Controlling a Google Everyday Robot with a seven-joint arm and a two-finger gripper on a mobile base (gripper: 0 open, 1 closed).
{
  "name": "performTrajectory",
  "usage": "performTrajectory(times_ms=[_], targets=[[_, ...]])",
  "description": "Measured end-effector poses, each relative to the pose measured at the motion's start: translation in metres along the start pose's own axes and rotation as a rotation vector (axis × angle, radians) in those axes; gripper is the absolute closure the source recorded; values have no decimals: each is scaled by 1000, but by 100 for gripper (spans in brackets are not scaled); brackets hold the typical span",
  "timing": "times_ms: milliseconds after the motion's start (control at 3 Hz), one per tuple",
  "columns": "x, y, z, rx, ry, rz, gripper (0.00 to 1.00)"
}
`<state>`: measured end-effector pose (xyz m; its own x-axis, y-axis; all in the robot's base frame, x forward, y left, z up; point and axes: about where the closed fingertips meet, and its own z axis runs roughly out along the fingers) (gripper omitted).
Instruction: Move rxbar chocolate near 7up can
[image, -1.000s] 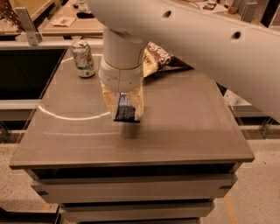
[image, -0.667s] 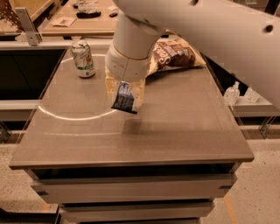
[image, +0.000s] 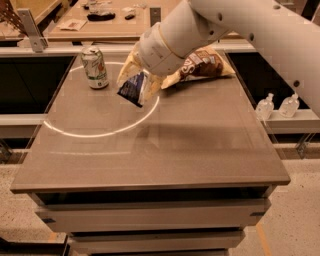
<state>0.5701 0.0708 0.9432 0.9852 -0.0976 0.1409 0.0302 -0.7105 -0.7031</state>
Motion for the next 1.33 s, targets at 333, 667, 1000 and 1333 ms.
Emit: performTrajectory(times_ms=[333, 667, 1000, 1333], targets=[[19, -15, 4, 201, -31, -84, 100], [31, -23, 9, 280, 7, -123, 100], [49, -25, 26, 317, 45, -103, 100], [66, -25, 46, 364, 58, -70, 100]])
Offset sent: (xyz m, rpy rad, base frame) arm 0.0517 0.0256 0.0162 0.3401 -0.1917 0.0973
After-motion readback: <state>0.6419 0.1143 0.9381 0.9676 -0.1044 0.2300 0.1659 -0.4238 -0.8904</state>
